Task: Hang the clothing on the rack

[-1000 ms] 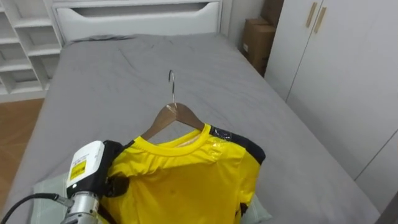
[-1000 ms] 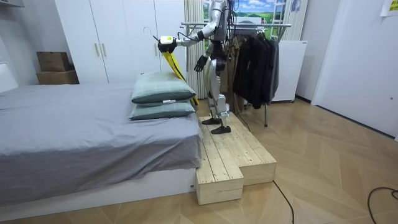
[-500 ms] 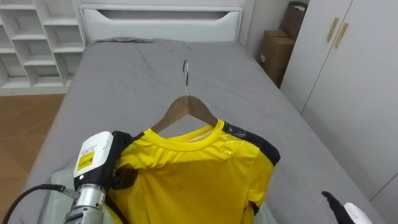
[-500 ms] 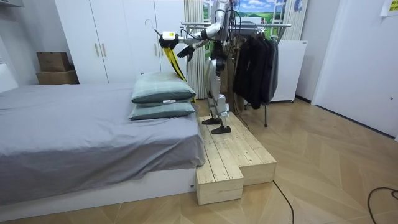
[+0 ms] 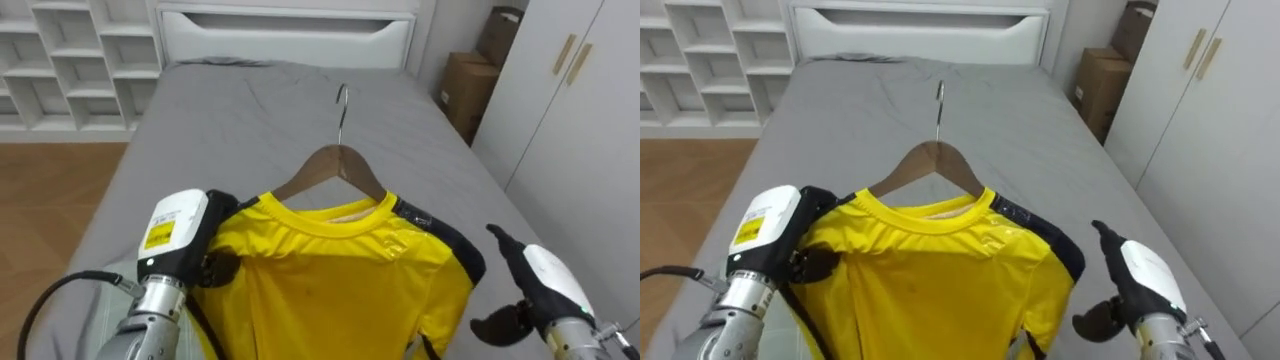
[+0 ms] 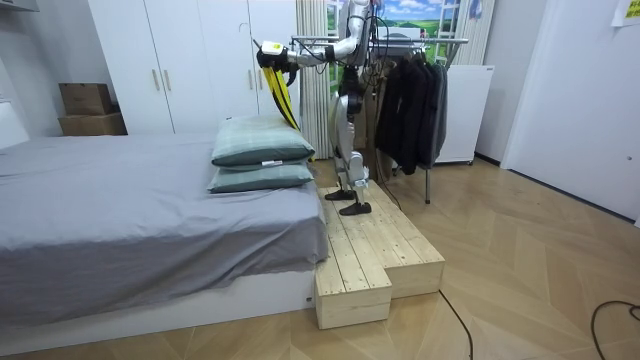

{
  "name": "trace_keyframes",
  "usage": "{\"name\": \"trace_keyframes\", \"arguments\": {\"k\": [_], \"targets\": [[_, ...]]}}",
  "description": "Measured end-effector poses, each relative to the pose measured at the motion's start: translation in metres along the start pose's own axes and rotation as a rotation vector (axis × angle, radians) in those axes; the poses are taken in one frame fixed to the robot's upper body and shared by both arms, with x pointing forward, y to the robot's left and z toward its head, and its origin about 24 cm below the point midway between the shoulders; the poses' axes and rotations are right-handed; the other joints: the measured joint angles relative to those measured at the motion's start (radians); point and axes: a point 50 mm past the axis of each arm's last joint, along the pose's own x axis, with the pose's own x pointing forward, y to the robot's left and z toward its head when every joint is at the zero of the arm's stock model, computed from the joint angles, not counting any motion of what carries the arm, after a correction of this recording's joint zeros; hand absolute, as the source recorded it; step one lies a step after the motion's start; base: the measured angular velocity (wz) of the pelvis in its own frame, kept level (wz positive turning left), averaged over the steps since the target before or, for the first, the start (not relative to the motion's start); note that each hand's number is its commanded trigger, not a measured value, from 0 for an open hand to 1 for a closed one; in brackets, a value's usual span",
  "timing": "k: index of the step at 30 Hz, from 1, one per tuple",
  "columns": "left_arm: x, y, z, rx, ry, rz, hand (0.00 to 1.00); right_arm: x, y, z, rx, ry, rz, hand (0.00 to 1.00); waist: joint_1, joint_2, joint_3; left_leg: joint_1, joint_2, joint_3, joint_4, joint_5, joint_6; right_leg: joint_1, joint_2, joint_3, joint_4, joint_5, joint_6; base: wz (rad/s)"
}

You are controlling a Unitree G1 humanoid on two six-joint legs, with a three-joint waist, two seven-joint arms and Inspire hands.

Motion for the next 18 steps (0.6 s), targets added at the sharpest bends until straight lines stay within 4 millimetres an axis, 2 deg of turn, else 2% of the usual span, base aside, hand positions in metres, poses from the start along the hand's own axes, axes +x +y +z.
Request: {"name": "trace_keyframes", "arguments": {"k": [9,18], "targets": [[0.000,0.001,0.001,0.001,-0.004,0.000,1.00,0.004,-0.004,0.012,0.006,-0.045,-0.011,0.00,0.022,0.004,0.0046,-0.001,0.000,-0.002,-0.004,0.000,0.000,0.004,0.000,-0.003,0.000,0.000,0.000,0.00],[0.000,0.002,0.003,0.003,-0.014,0.000,1.00,0.005,-0.003,0.014,0.051,-0.050,-0.010,0.00,0.022,0.005,0.0081,-0.001,0.000,-0.005,-0.007,0.000,0.000,0.004,0.000,-0.004,-0.001,-0.001,0.001,0.00]]}}
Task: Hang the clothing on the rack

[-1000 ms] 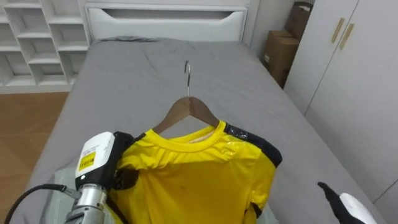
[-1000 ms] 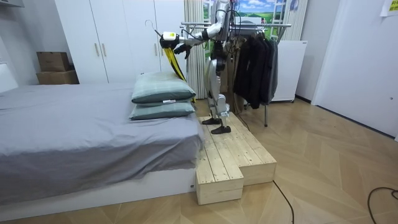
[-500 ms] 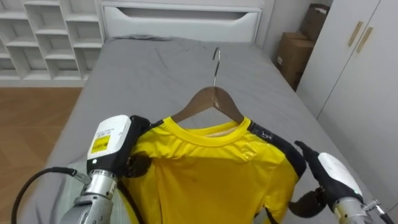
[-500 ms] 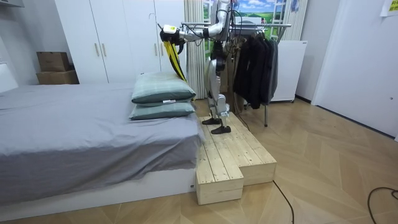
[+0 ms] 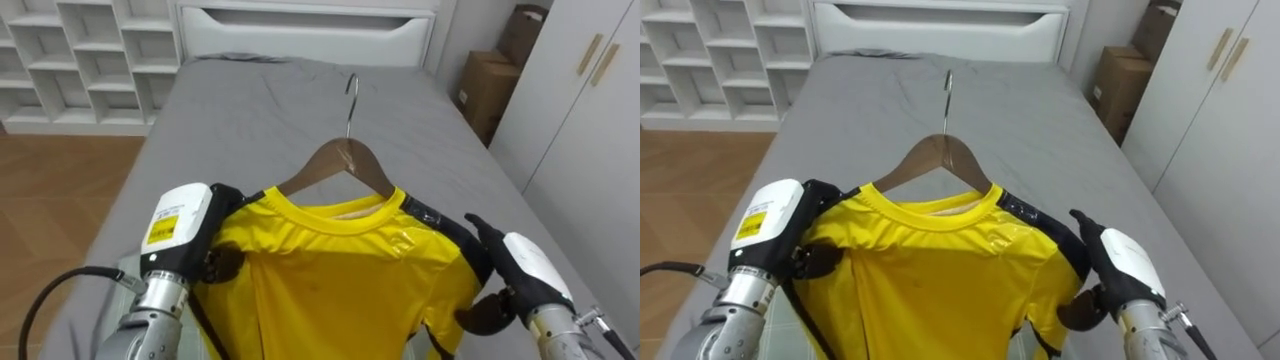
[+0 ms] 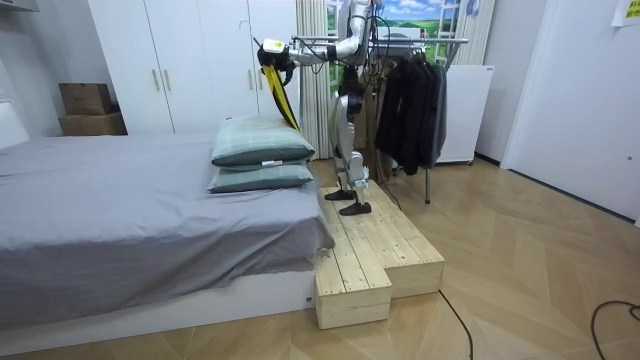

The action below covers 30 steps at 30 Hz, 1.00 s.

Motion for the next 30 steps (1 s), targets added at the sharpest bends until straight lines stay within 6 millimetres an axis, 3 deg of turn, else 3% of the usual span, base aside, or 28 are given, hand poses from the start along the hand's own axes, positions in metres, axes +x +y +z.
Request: {"name": "trace_keyframes", "arguments": {"k": [16,30], "targets": [[0.000,-0.002,0.010,-0.002,-0.043,-0.006,1.00,0.014,-0.007,0.023,-0.015,-0.076,-0.017,0.00,0.000,-0.002,-0.0004,-0.004,0.001,-0.022,-0.004,0.000,0.000,-0.001,-0.003,-0.035,-0.004,-0.002,0.002,0.04],[0.001,-0.002,0.011,-0.001,-0.040,-0.003,1.00,0.021,-0.011,0.034,-0.059,-0.104,-0.028,0.00,0.018,-0.004,0.0002,0.004,0.001,-0.022,-0.003,0.001,0.000,0.004,-0.003,-0.025,-0.002,-0.002,0.002,-0.01]]}}
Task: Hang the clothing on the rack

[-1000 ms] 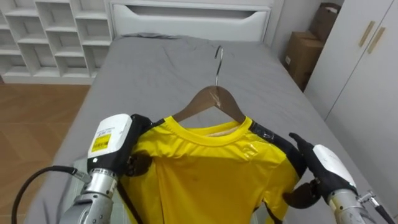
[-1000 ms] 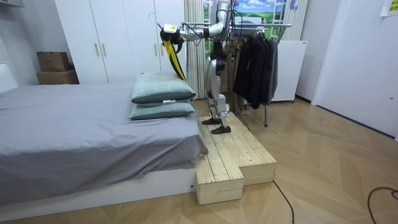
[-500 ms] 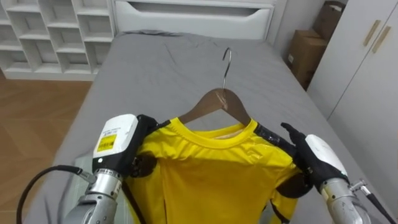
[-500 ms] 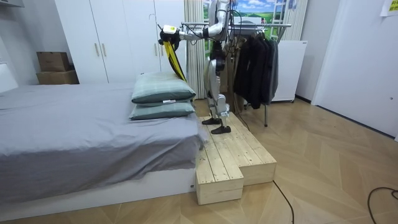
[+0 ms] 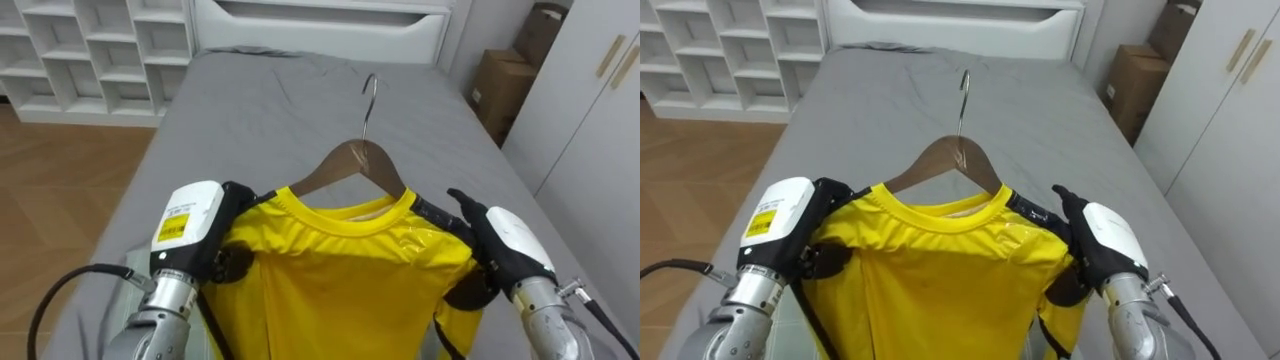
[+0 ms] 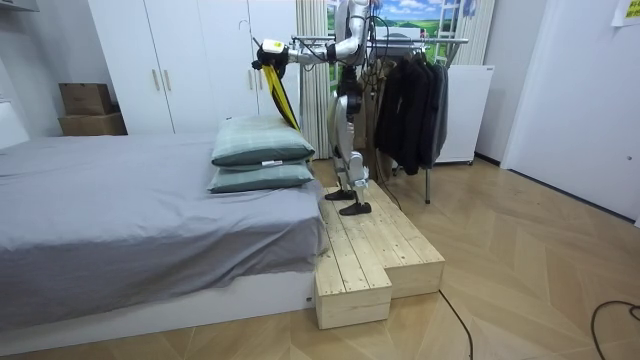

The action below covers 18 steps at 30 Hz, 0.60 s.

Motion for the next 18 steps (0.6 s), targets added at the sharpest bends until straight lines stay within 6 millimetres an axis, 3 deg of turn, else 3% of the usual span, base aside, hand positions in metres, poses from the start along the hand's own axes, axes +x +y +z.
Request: {"name": "trace_keyframes", "arguments": {"k": [7,11,18], "targets": [[0.0004,-0.0022,0.0021,-0.001,0.007,0.002,1.00,0.0039,-0.0008,0.0065,-0.002,-0.020,0.004,0.00,0.027,-0.016,0.0063,-0.004,-0.001,-0.004,0.007,0.000,0.000,0.010,-0.002,-0.004,-0.016,0.000,-0.001,0.02],[0.0004,-0.0026,0.0024,-0.003,0.007,-0.001,1.00,0.0041,-0.0002,0.0060,-0.003,-0.018,0.014,0.00,0.034,-0.029,0.0056,-0.005,-0.002,-0.007,0.007,0.000,0.000,0.011,-0.001,-0.009,-0.017,-0.001,-0.001,0.00],[0.0005,-0.0060,0.0061,0.038,-0.010,-0.015,1.00,0.0065,0.0071,0.0072,-0.054,-0.020,0.051,0.00,0.044,-0.032,0.0052,-0.005,-0.001,-0.015,0.007,0.000,0.000,0.012,-0.003,-0.023,-0.014,0.000,-0.001,0.04]]}}
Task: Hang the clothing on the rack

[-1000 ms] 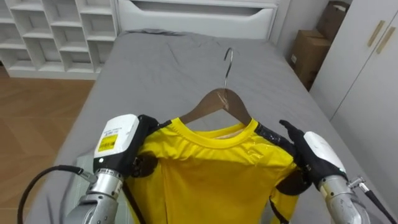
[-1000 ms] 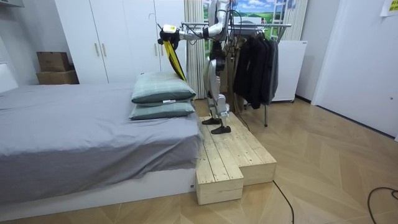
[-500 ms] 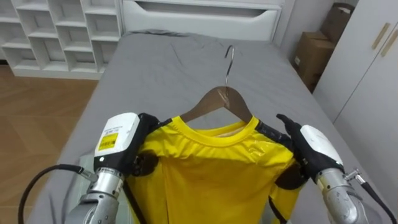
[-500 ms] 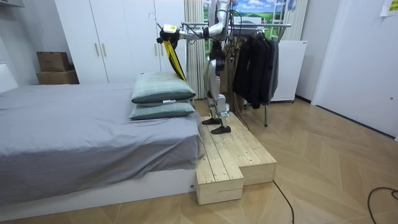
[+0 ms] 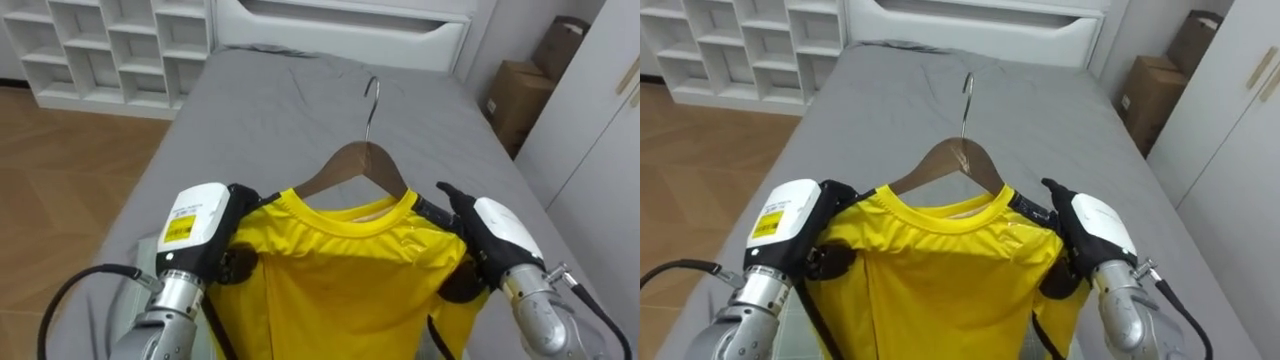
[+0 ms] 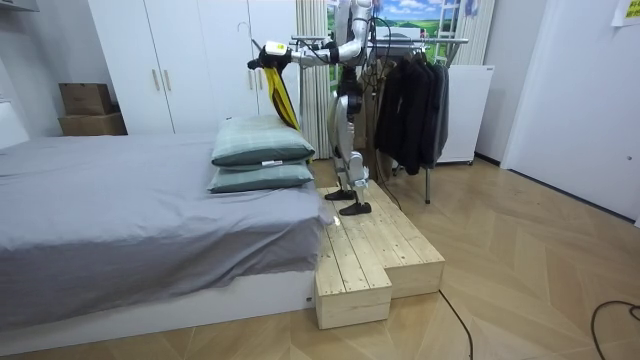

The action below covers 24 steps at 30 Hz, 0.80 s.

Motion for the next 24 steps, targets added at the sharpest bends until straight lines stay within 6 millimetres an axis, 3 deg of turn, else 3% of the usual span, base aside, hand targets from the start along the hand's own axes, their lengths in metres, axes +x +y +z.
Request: {"name": "trace_keyframes", "arguments": {"k": [22,23,24], "targets": [[0.000,-0.001,-0.001,0.022,0.008,-0.002,1.00,0.015,0.003,0.023,0.003,-0.043,0.055,0.01,-0.001,0.006,0.0038,-0.004,-0.001,-0.024,-0.002,0.000,0.000,0.012,-0.003,-0.030,-0.002,0.000,0.000,0.04],[0.000,-0.001,-0.001,0.024,0.015,-0.004,1.00,0.017,0.004,0.027,0.012,-0.048,0.055,0.21,-0.002,0.006,0.0038,-0.004,-0.001,-0.025,-0.002,0.000,0.000,0.011,-0.004,-0.030,-0.002,0.000,0.000,0.00],[0.000,-0.001,-0.001,0.025,0.017,-0.004,1.00,0.017,0.005,0.028,0.015,-0.049,0.055,1.00,-0.002,0.005,0.0038,-0.004,-0.001,-0.025,-0.002,0.000,0.000,0.011,-0.004,-0.031,-0.002,0.000,0.000,0.00]]}}
